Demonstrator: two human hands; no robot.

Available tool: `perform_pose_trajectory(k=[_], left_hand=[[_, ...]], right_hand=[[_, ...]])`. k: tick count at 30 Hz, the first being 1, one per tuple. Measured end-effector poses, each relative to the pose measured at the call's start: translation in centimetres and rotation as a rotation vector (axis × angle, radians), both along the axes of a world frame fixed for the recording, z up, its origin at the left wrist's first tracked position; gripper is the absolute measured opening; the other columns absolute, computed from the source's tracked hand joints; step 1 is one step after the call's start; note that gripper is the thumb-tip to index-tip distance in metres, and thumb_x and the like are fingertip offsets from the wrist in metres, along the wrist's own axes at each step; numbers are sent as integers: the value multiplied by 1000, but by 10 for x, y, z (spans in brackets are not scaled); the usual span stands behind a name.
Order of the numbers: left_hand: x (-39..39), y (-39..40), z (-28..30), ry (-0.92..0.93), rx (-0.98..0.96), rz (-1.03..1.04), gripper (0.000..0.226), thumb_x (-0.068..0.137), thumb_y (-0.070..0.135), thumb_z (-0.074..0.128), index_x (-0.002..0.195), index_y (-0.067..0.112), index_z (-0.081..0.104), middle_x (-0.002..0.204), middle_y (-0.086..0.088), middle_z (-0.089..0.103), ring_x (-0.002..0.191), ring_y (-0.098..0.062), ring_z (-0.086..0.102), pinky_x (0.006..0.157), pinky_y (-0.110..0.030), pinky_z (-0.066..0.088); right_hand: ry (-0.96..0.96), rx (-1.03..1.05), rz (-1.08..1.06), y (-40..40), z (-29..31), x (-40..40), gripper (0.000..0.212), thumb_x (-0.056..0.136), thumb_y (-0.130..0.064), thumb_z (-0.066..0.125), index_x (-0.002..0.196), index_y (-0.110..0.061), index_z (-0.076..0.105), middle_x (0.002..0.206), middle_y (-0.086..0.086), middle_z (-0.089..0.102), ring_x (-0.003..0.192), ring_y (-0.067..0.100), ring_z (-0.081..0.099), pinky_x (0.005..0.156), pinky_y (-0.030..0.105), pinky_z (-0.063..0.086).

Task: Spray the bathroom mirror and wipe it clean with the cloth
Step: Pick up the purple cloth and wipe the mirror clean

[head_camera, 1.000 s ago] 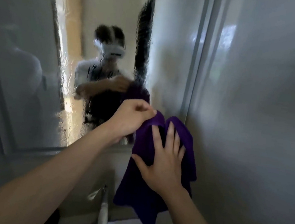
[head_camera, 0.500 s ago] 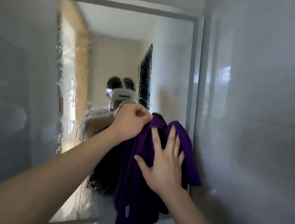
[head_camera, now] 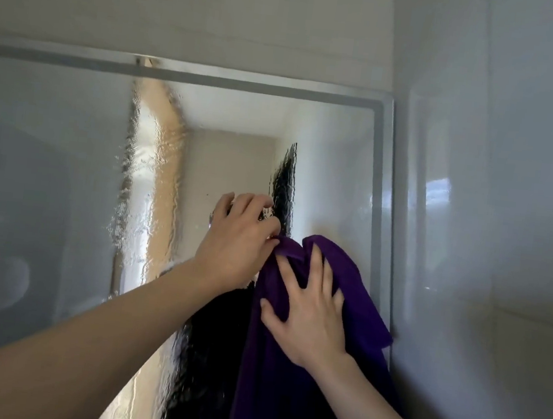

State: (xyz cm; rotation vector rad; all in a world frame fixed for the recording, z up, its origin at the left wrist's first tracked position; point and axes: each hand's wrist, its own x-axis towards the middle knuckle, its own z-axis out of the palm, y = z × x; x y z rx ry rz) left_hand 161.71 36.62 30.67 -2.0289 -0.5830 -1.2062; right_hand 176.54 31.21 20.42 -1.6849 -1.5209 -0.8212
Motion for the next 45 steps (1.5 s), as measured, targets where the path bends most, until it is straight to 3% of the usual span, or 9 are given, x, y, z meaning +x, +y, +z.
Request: perform_pose_trajectory(k=[3,5,8,12,18,22,30,36,45], left_hand=[[-11,3,3,88,-42,86,56,85,44,60,136,24,54,155,-10,37,144,-39,29,117,-68,18],[-23,3,11,186,-79,190,82,81,54,57,155,33,28,168,-9,9,153,-43,2,118,-73,4],[-42,5,32,239,-175,338,113,73,77,60,157,46,-9,166,-3,-29,150,-45,-28,115,-77,-4],[-47,3,50,285,-255,470,137,62,85,68,149,49,-32,157,-5,-47,143,-48,-38,111,-82,0],[-45,4,46,267,-269,468,141,60,84,71,148,50,-34,156,-3,-48,144,-48,-39,113,-80,2],[-43,2,48,278,-296,472,141,60,86,69,146,50,-37,154,-2,-52,141,-46,-43,114,-79,0],[-43,3,50,295,-307,480,140,61,85,69,144,50,-39,152,-4,-53,141,-47,-42,112,-81,-1],[-41,6,49,302,-306,457,142,59,86,69,144,49,-39,151,-5,-55,140,-49,-43,111,-82,-1],[-42,9,49,313,-296,451,141,62,86,68,145,47,-39,150,-6,-56,139,-49,-45,110,-83,-2]], right_hand=[[-7,31,-1,4,6,13,77,91,-69,39,156,-48,2,168,7,-18,156,33,-6,118,63,21],[-7,29,-13,6,12,21,78,91,-68,39,155,-49,0,167,6,-20,155,34,-8,117,65,20],[-25,77,-36,7,29,29,79,88,-67,38,157,-47,6,168,8,-15,155,35,-4,114,67,24],[-38,140,-44,8,77,38,77,90,-65,41,157,-46,9,169,8,-12,155,33,-6,117,65,20],[-67,180,-32,14,134,25,74,94,-58,41,159,-45,8,171,8,-5,156,33,-1,118,65,17],[-147,145,-39,11,119,16,72,96,-56,38,159,-41,8,171,4,0,156,29,4,118,60,23],[-205,33,-150,-18,95,14,76,95,-63,39,159,-39,7,171,4,3,156,29,6,119,57,21],[-192,-13,-196,-33,102,8,76,94,-52,55,160,-32,20,169,6,12,149,36,14,120,52,2],[-219,-60,-278,-42,108,10,80,94,-61,53,160,-34,16,164,5,18,150,40,2,121,64,0]])
